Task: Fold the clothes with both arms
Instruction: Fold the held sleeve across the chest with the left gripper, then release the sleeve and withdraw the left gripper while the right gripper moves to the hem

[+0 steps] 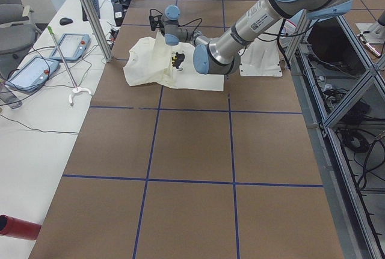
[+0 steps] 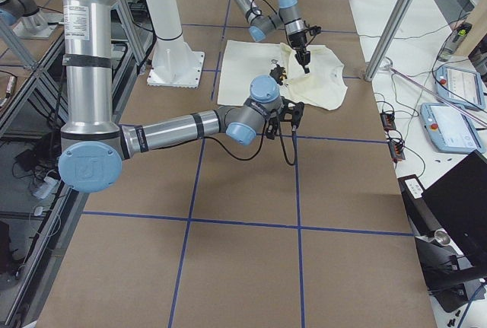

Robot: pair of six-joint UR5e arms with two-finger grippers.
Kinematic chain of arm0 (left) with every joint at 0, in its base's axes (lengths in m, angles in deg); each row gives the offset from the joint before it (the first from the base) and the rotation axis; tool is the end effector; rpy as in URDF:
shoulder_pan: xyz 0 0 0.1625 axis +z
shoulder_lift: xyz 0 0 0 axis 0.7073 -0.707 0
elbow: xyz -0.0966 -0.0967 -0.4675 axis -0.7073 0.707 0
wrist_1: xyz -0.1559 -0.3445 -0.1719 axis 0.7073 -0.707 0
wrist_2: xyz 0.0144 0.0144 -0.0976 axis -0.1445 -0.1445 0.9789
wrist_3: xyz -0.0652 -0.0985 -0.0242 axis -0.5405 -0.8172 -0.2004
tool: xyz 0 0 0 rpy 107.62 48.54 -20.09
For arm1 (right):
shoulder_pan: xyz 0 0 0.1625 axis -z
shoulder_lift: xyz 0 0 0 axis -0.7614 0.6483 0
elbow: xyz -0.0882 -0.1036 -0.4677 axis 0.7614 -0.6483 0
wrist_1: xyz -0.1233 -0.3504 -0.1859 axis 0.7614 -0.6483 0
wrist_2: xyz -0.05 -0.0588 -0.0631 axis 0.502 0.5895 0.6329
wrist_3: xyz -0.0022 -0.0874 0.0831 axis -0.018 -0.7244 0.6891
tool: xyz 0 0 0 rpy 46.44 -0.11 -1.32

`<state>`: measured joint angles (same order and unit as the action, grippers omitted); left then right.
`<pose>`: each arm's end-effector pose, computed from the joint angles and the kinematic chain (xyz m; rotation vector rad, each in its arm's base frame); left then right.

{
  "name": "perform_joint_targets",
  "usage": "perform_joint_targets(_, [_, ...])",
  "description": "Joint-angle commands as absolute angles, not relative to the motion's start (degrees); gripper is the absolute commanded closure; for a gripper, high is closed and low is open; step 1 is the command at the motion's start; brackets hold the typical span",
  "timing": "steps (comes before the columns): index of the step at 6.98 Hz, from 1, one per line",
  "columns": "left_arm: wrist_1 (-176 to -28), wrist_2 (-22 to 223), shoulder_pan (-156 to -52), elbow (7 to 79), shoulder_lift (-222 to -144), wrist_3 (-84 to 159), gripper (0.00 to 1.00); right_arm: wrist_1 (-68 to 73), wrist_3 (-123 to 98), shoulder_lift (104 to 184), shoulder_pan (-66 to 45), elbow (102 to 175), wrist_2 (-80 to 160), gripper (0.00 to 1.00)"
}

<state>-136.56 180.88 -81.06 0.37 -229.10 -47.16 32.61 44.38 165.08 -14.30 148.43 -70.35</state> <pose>0.6890 -0.6350 0.1206 0.1716 1.4815 -0.4874 -0.1760 -0.4744 0.5389 0.0593 -1.1483 0.3745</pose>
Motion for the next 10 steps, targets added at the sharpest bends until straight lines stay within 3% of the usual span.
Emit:
perform_joint_targets(1, [-136.4, 176.3, -80.7, -0.3, -229.9, -54.6, 0.17, 32.7, 45.0, 164.8, -14.2, 148.1, -70.2, 0.00])
perform_joint_targets(2, [-136.4, 176.5, -80.9, 7.8, -224.3, -55.2, 0.09, 32.7, 45.1, 164.6, -14.1, 148.2, -70.2, 0.00])
perform_joint_targets(3, [-136.2, 176.8, -81.0, 19.2, -216.3, -55.1, 0.09, 32.8, 47.8, 163.6, -12.2, 148.6, -69.6, 0.00])
perform_joint_targets(4, [-136.1, 176.9, -81.2, 25.4, -211.0, -54.9, 0.10, 32.7, 54.7, 160.8, -7.2, 149.6, -64.5, 0.00])
perform_joint_targets(7, [-134.7, 185.0, -84.4, 30.1, -201.4, -44.2, 0.13, 26.7, 71.1, 156.6, 11.4, 156.5, -43.8, 0.00])
perform_joint_targets(9, [-134.5, 190.5, -89.4, 35.9, -192.0, -33.9, 0.13, 8.0, 73.7, 148.4, 22.5, 160.4, -31.0, 0.00])
perform_joint_targets(10, [-133.7, 191.3, -90.4, 38.1, -189.0, -31.0, 0.14, 3.2, 76.0, 148.3, 27.6, 163.1, -25.7, 0.00])
